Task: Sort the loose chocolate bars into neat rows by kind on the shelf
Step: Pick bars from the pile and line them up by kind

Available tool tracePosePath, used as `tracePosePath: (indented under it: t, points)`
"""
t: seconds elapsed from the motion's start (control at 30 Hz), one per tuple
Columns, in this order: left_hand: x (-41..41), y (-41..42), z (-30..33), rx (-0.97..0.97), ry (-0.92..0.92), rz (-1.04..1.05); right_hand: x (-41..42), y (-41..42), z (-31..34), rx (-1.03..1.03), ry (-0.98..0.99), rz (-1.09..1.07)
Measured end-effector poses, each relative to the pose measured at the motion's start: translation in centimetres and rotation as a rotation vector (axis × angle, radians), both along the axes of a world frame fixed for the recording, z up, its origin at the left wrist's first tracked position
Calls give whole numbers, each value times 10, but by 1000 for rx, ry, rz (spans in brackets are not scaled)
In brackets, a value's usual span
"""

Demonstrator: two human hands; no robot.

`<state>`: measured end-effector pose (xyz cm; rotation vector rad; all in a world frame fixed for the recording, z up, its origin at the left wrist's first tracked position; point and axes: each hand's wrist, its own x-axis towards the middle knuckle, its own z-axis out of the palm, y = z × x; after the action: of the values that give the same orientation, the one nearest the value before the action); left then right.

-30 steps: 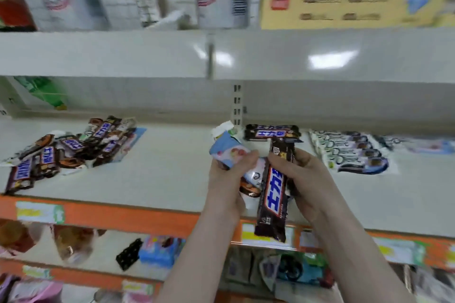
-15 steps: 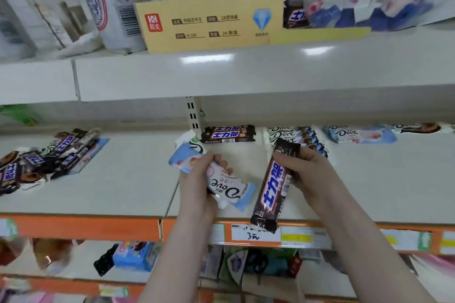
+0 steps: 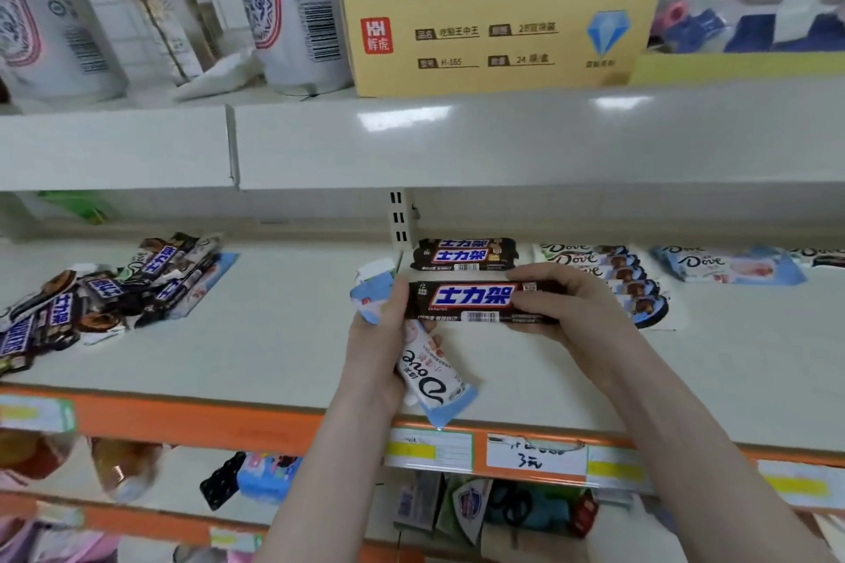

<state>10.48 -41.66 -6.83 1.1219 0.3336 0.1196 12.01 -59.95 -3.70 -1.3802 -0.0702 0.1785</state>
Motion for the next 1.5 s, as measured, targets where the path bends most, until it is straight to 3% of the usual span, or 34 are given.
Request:
tracePosePath:
  t: [0.07,0.3,0.43,0.6,0.77,1.5]
  points:
    - [-1,4,2,-1,-13,-13,2,3,-3,-120,-74,12]
    - [1,15,0,-41,48,-17,17,5,-9,-838,-547,110]
    - [4,19,0,-62,50,-21,31,5,-18,-1070,-793,79]
    - [10,21,-4,-194,64,17,56,6,-19,-1192,-979,21]
    - [12,26,-13,-268,93,36,84,8,-28,-1256,-971,-15]
    - [20,32,-20,-275,149,-19,118,34,-57,-1299,-744,-86]
